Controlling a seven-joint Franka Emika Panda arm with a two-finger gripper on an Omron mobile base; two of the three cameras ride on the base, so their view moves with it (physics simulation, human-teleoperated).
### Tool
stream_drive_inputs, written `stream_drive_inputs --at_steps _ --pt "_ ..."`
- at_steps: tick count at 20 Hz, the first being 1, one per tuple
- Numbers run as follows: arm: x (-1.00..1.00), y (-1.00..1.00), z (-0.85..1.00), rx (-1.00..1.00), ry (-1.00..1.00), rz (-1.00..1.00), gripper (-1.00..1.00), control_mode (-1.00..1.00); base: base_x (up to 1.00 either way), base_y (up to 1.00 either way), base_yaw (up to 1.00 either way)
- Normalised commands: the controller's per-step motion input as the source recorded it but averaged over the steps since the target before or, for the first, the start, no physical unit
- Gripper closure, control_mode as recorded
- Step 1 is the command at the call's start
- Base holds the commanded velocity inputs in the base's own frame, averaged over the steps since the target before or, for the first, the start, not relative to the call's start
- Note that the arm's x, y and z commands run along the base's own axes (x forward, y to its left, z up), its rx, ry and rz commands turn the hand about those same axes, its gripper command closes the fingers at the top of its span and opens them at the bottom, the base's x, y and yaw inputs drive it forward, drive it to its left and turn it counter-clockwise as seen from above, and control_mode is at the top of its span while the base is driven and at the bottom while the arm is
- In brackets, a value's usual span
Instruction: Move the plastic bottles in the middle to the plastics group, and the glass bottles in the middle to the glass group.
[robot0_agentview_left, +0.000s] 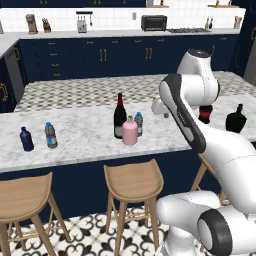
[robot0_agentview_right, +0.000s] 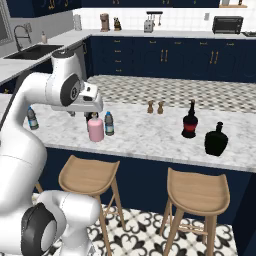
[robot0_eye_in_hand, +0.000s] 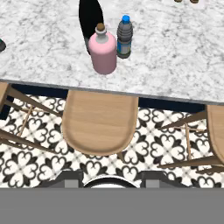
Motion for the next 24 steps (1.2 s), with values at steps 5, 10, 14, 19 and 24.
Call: stream_drive_inputs --at_steps 5,10,14,19,24 --pt "-0.11 0.09 -0.01 0.00 0.00 0.01 -1.00 -1.00 0.00 0.00 0.00" --pt "0.09 0.61 -0.05 0.00 -0.04 0.00 -1.00 -1.00 0.00 0.00 0.00" --pt "0.31 0.75 -0.03 0.00 -0.08 -0.02 -1.00 -1.00 0.00 0.00 0.00" --pt "0.29 0.08 -0.08 0.00 -0.01 0.00 -1.00 -1.00 0.00 0.00 0.00" --pt "0.45 0.00 -0.34 0.00 -0.08 0.00 -1.00 -1.00 0.00 0.00 0.00"
